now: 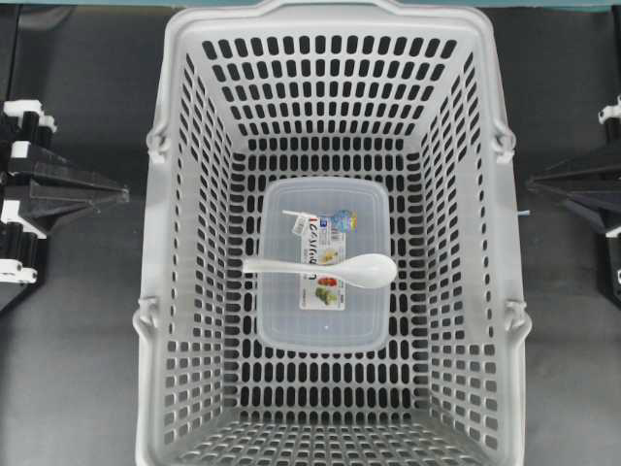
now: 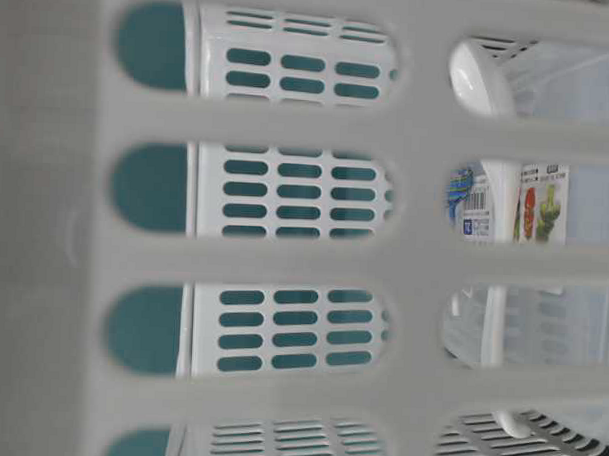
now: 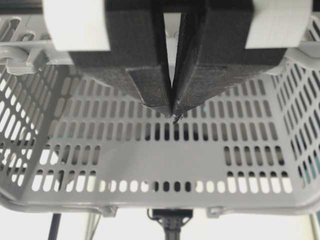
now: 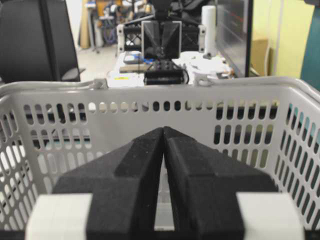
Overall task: Pick up the chinese spoon from the shopping basket with the left arm.
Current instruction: 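Move the left gripper over the basket toward the white spoon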
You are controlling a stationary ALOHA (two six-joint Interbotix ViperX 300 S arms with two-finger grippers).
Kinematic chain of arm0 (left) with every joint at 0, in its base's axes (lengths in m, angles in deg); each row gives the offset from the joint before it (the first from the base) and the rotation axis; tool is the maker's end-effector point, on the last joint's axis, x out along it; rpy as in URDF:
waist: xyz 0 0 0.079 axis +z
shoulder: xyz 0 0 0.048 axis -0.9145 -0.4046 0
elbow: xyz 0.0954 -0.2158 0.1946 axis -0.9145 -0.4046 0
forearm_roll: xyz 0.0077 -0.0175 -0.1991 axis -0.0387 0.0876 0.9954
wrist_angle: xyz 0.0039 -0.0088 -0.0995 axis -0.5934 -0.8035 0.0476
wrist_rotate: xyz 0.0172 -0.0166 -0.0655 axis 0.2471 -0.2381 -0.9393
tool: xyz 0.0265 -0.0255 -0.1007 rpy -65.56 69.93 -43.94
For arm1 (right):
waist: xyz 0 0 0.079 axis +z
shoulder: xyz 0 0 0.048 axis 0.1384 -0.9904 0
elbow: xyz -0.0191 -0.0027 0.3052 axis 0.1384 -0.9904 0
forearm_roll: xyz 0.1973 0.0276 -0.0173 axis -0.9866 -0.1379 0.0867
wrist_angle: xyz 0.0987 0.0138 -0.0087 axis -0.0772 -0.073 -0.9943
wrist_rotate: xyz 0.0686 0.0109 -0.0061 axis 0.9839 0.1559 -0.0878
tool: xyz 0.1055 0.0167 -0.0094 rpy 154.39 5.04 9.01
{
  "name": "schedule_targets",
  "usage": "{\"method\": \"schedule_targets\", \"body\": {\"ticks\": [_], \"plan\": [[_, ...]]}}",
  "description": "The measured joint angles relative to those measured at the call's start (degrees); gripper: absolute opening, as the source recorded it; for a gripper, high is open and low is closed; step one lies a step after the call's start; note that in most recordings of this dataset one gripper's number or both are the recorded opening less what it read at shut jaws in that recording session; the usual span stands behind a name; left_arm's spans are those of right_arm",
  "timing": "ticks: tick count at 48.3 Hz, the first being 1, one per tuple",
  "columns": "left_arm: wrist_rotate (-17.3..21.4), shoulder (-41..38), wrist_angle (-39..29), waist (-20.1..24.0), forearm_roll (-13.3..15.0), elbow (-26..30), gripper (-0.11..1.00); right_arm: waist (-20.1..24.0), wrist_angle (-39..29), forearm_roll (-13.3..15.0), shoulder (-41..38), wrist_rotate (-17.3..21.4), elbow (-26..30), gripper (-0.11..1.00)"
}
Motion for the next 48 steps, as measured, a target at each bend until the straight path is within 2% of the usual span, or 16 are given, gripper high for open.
{"method": "schedule_targets", "body": {"ticks": [4, 9, 19, 26, 34, 37, 41, 48], "plan": [[-1.0, -0.8, -3.0, -0.1, -1.0, 1.8, 0.0, 0.0, 0.0, -0.1, 0.0, 0.2, 0.0, 0.0], [-2.1, -3.7, -11.7, -0.6, -2.0, 8.0, 0.0, -0.1, 0.0, -0.5, 0.0, 0.4, 0.0, 0.0], [-1.4, -14.4, -31.0, -2.7, -2.2, 21.6, 0.0, -0.1, -0.1, -0.9, 0.0, 0.4, 0.0, 0.0], [-1.4, -22.8, -39.9, -3.1, -2.2, 29.8, 0.0, -0.5, -0.9, -1.6, 0.0, 1.1, 0.0, 0.0], [-1.4, -31.6, -47.7, -3.6, -2.2, 37.8, 0.0, -1.5, -2.8, -1.8, 0.0, 3.4, 0.0, 0.02], [-1.4, -34.9, -49.9, -3.9, -2.2, 40.5, 0.0, -1.6, -3.0, -1.9, 0.0, 4.3, 0.0, 0.08], [-1.4, -38.8, -51.9, -4.0, -2.2, 43.9, 0.0, -1.6, -3.1, -1.9, -0.1, 4.6, -0.1, 0.21], [-1.4, -45.2, -53.0, -4.2, -2.2, 48.3, 0.01, -1.7, -3.1, -1.9, -0.1, 4.6, 0.0, 0.51]]}}
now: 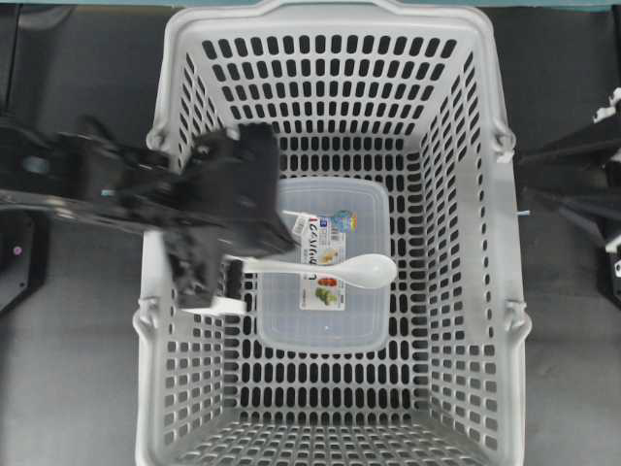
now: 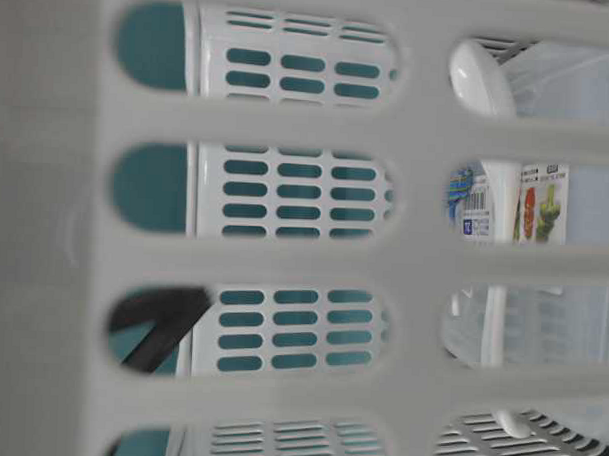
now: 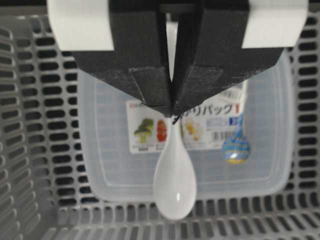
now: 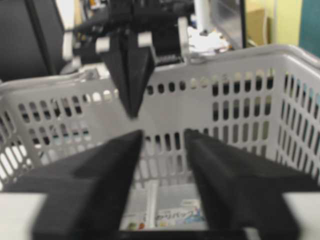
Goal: Pick up the chinese spoon from the shopping basket with the left arm.
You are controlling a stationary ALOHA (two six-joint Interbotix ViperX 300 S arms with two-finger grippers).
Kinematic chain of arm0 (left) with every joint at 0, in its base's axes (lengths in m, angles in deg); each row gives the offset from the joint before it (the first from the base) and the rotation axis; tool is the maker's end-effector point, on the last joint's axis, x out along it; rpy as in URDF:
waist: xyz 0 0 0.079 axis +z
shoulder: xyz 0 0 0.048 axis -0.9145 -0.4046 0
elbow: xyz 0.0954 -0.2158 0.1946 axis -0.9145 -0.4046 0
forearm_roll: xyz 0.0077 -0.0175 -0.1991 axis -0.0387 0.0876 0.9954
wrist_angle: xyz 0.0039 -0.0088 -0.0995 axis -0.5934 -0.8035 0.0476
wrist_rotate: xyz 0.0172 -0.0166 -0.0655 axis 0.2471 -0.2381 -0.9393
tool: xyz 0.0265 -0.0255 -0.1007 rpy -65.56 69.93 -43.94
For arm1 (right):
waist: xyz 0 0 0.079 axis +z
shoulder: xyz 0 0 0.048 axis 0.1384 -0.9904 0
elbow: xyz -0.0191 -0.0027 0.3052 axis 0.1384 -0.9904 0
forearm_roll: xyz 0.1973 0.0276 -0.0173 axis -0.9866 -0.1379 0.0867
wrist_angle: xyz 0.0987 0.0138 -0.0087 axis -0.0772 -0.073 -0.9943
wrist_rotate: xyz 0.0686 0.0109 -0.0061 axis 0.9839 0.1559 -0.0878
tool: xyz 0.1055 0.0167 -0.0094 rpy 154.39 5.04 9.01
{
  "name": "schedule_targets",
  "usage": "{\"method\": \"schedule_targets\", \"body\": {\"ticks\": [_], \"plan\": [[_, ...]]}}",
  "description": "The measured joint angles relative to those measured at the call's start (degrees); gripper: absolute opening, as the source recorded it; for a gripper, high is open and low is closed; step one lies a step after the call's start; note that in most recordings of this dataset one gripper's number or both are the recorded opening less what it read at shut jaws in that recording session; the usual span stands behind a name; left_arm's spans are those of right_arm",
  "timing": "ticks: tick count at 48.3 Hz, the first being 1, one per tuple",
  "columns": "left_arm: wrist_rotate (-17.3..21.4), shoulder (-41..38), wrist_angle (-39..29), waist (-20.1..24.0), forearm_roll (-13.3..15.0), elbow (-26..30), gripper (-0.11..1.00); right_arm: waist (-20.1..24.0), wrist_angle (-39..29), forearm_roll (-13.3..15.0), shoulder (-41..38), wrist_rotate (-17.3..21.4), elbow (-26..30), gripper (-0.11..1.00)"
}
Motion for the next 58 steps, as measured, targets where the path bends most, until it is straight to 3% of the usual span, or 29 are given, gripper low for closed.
{"method": "schedule_targets", "body": {"ticks": [5, 16, 20, 50, 58], "plan": [[-0.2, -3.4, -1.1, -0.4, 0.0, 2.5, 0.09, 0.0, 0.0, 0.0, 0.0, 0.1, 0.0, 0.65], [-1.1, -10.1, -5.6, -0.7, 0.0, 4.9, 0.75, -0.1, 0.0, 0.0, 0.0, 0.1, 0.0, 0.69], [-1.1, -12.5, -6.0, -1.1, 0.0, 5.6, 0.89, -0.1, 0.0, 0.0, 0.0, 0.1, 0.0, 0.69], [-0.3, -19.8, -3.5, -1.4, 0.0, 5.8, 0.81, -0.1, 0.0, 0.0, 0.0, 0.0, 0.0, 0.69], [-0.3, -20.3, -3.3, -1.4, 0.0, 5.7, 0.68, -0.1, 0.0, 0.0, 0.0, 0.1, -0.2, 0.69]]}}
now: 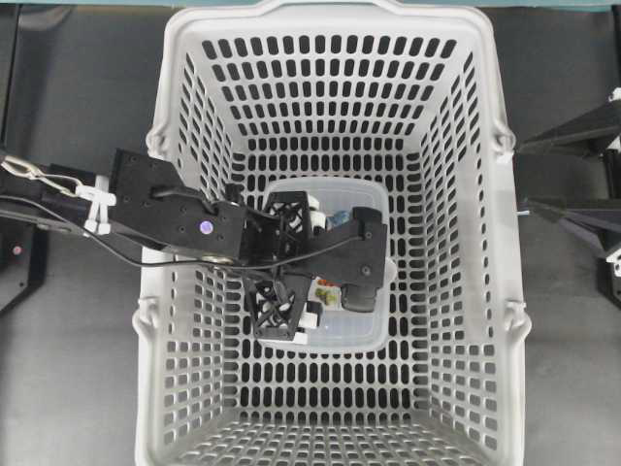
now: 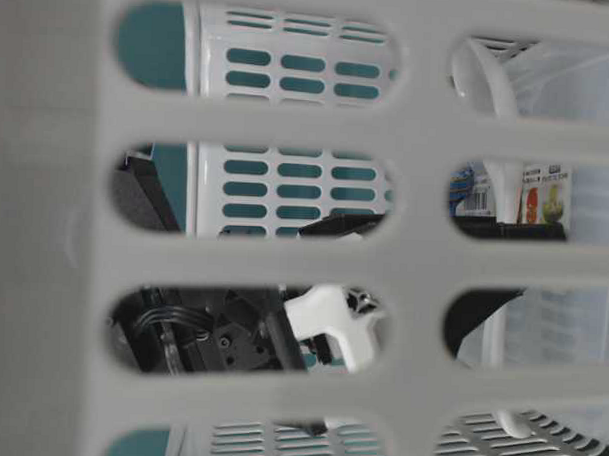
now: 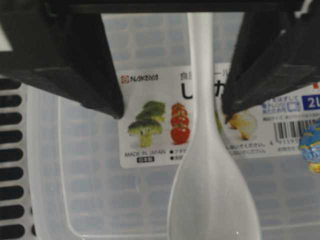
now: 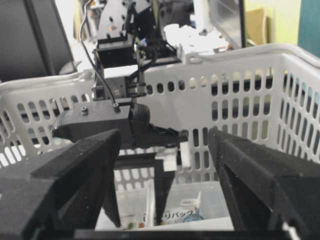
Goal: Pick up the chinese spoon from the shopping basket with the left arm.
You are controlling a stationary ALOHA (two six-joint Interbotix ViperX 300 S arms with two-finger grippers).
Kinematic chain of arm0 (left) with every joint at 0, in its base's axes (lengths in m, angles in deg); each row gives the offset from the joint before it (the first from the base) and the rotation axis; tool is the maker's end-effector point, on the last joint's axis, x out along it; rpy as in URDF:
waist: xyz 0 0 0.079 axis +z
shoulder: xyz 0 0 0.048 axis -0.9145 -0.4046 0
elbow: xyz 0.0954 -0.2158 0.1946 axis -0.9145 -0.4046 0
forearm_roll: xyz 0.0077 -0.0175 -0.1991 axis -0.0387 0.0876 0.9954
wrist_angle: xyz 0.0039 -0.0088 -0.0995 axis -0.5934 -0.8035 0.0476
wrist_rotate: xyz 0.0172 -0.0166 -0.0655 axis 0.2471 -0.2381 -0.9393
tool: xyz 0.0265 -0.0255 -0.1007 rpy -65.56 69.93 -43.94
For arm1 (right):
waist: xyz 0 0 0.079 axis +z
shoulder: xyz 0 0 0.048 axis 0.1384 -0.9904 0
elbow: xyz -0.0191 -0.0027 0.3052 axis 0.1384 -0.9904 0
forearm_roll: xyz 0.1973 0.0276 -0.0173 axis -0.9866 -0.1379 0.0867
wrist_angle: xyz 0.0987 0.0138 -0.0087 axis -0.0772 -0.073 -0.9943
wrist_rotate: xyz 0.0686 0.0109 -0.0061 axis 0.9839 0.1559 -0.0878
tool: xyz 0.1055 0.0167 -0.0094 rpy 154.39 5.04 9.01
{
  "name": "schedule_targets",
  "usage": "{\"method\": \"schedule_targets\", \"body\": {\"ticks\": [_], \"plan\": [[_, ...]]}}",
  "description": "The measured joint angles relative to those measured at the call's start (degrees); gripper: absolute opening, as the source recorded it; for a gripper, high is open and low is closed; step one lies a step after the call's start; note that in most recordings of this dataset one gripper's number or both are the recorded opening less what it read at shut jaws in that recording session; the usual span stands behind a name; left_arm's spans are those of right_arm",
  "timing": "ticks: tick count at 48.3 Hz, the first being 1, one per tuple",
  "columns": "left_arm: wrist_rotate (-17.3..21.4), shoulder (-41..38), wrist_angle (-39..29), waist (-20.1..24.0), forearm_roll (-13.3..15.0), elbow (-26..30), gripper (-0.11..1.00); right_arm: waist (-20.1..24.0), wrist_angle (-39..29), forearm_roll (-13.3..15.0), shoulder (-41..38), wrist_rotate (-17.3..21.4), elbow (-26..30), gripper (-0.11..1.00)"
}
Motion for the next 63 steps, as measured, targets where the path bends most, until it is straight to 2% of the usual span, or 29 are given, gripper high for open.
{"method": "schedule_targets", "body": {"ticks": [10, 12, 21, 29, 49, 63], "plan": [[0.3, 0.0, 0.3, -0.1, 0.0, -0.2, 0.17, 0.0, 0.0, 0.0, 0.0, 0.0, -0.1, 0.69], [0.3, 0.0, 0.2, -0.2, 0.0, -0.2, 0.12, 0.0, 0.0, 0.0, 0.0, 0.0, -0.1, 0.69], [0.3, 1.1, -0.2, 0.7, 0.0, 0.4, 0.13, 0.0, 0.0, 0.0, 0.0, 0.0, -0.3, 0.69], [-0.2, 4.7, -3.4, 2.5, 0.0, 4.1, 0.13, 0.0, 0.0, 0.0, 0.0, 0.0, -0.4, 0.69], [-0.5, 7.7, -24.3, 1.5, 0.0, 19.8, 0.13, 0.0, 0.0, 0.0, 0.0, 0.0, -0.6, 0.69], [-0.8, 7.6, -24.2, 1.4, -0.1, 20.6, 0.13, 0.1, 0.0, 0.0, 0.0, 0.0, -0.6, 0.69]]}}
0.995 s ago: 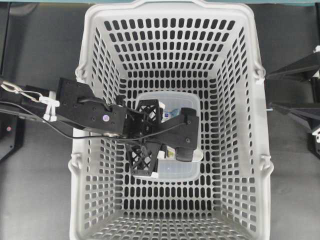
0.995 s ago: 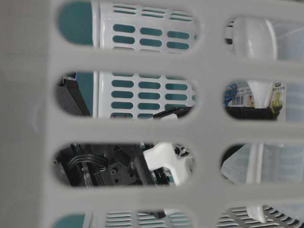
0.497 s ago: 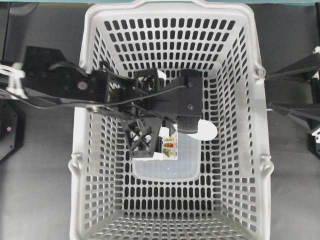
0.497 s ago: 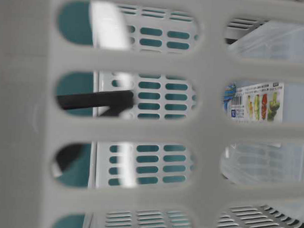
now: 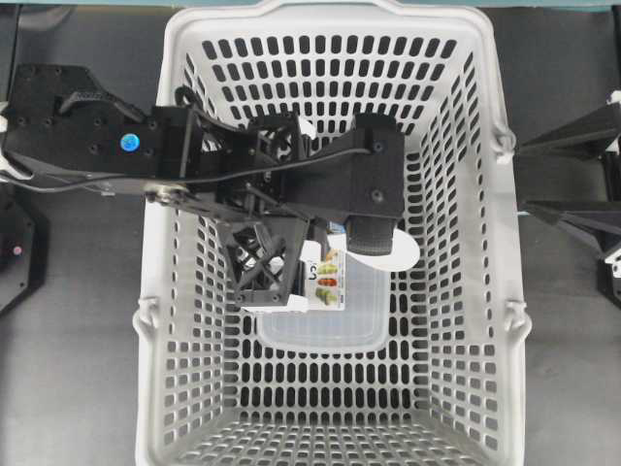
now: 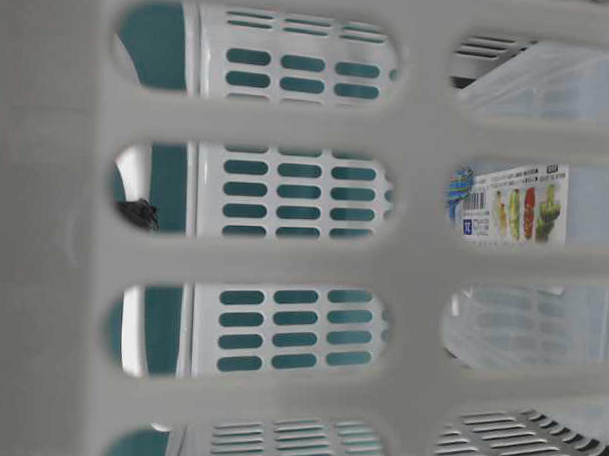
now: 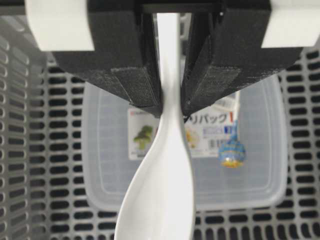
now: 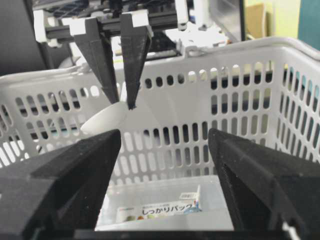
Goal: Pick up the chinese spoon from the shopping basket with the left arm.
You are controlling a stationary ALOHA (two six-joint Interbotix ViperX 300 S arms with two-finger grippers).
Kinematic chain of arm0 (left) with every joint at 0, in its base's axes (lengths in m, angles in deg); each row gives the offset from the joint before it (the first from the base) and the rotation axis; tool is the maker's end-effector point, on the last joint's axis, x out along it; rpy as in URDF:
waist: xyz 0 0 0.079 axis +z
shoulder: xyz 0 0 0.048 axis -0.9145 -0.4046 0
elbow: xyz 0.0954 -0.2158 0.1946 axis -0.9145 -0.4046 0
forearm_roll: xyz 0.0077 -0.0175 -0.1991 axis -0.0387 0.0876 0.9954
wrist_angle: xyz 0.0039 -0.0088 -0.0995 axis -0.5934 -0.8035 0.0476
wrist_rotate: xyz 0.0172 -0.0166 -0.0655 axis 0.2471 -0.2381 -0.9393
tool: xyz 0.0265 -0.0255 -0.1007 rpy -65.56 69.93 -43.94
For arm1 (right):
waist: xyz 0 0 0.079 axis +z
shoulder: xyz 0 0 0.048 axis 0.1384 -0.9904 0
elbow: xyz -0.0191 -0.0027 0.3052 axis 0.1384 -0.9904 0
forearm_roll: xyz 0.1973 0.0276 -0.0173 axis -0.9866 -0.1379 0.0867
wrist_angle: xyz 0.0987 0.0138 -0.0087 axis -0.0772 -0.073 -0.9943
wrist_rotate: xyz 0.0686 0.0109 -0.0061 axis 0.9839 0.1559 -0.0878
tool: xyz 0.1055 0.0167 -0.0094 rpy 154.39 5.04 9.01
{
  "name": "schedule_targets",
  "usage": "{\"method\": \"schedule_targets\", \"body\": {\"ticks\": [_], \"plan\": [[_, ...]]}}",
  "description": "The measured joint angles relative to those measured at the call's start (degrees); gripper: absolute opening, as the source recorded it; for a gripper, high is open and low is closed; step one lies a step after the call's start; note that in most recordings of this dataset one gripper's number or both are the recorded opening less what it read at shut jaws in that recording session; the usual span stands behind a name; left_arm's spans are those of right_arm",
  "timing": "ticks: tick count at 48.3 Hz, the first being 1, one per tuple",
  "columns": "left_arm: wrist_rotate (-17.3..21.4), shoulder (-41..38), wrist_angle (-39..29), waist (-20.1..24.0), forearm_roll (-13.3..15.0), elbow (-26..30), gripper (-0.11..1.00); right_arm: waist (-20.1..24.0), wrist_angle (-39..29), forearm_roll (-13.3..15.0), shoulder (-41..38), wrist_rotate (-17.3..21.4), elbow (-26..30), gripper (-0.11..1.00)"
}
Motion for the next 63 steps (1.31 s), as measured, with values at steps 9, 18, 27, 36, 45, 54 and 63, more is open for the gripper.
{"method": "schedule_targets", "body": {"ticks": [9, 18, 27, 36, 45, 54, 63], "plan": [[0.1, 0.0, 0.5, 0.0, 0.0, 0.2, 0.13, -0.1, 0.0, 0.0, 0.0, 0.0, 0.0, 0.69], [0.1, 0.0, 0.5, 0.1, 0.0, 1.0, 0.13, -0.1, 0.0, 0.0, 0.0, 0.0, 0.0, 0.69], [0.1, 0.0, 0.6, 0.1, 0.0, 1.4, 0.13, -0.1, 0.0, 0.0, 0.1, 0.0, 0.0, 0.69], [0.1, 0.0, 0.6, 0.2, 0.1, 1.5, 0.13, 0.0, 0.0, 0.0, 0.1, 0.0, 0.0, 0.69], [0.2, 0.1, 0.6, 0.3, 0.1, 1.4, 0.13, -0.1, 0.0, 0.0, 0.1, 0.0, 0.0, 0.69], [0.1, 0.1, 0.6, 0.3, 0.1, 1.4, 0.13, -0.1, 0.0, 0.0, 0.1, -0.1, 0.0, 0.69], [0.1, 0.0, 0.6, 0.3, 0.1, 1.5, 0.13, -0.1, 0.0, 0.0, 0.1, 0.0, 0.0, 0.69]]}}
